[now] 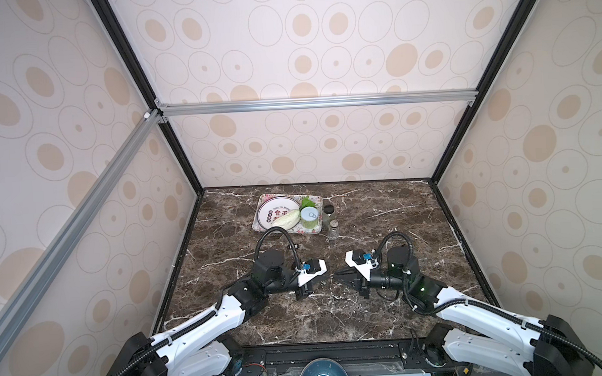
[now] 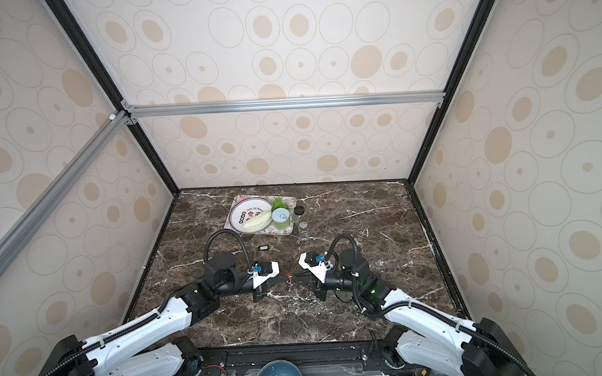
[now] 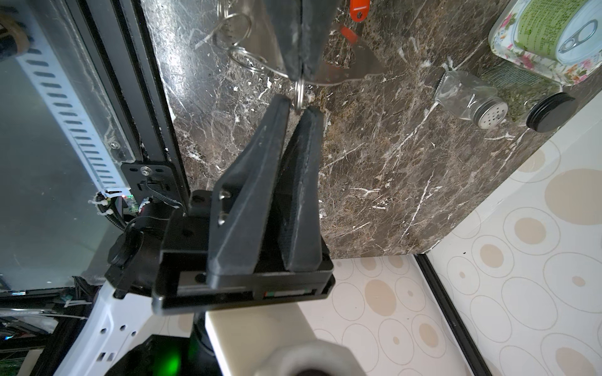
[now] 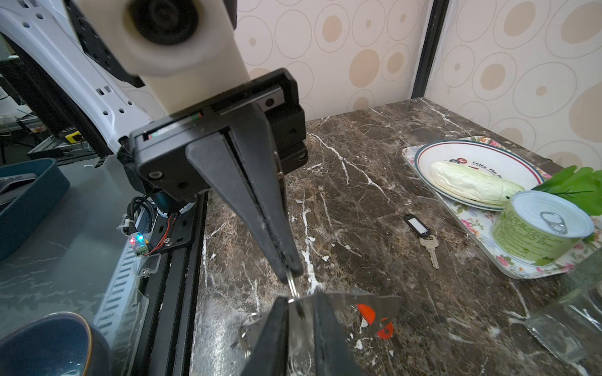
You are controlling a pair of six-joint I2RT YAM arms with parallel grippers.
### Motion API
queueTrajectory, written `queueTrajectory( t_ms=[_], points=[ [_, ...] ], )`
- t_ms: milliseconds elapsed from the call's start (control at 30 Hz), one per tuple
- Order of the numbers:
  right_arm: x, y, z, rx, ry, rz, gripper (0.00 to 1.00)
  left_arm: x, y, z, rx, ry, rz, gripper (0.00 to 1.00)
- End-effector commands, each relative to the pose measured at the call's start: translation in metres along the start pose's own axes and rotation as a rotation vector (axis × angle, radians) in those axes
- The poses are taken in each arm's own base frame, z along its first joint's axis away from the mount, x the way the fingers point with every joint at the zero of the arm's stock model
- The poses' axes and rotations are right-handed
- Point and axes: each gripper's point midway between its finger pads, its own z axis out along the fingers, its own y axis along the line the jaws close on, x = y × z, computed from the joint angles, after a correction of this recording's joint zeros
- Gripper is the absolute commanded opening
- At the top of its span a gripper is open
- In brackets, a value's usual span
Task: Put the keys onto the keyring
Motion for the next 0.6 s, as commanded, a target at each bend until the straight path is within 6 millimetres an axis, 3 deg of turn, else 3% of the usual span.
queueTrajectory(
  t_ms=[0,67,200,267,300,367,433,567],
  points=[
    [-0.013,0.002,0.002,-0.031,-0.022,-0.022,0.17,-0.024,0.003,-0.001,-0.005,-0.046,0.069,0.00],
    [-0.014,0.003,0.003,-0.039,-0.021,-0.021,0.15,-0.024,0.003,0.000,-0.003,-0.047,0.069,0.00],
    [-0.015,0.002,0.003,-0.035,-0.027,-0.021,0.00,-0.024,0.002,0.000,-0.003,-0.046,0.070,0.00],
    [-0.017,0.000,0.002,-0.018,-0.045,-0.019,0.00,-0.024,0.002,-0.001,-0.005,-0.050,0.072,0.00],
    [-0.018,0.000,0.001,-0.014,-0.053,-0.019,0.00,-0.026,0.002,-0.002,-0.009,-0.059,0.074,0.03],
    [-0.020,-0.002,0.000,0.000,-0.076,-0.016,0.00,-0.033,0.007,-0.007,-0.055,-0.098,0.083,0.24],
    [-0.024,-0.003,-0.002,0.014,-0.108,-0.014,0.00,-0.042,0.021,-0.019,-0.173,-0.160,0.065,0.35],
    [-0.036,-0.002,-0.005,0.014,-0.178,-0.005,0.00,-0.058,0.016,-0.048,-0.254,-0.313,0.078,0.43]
  ],
)
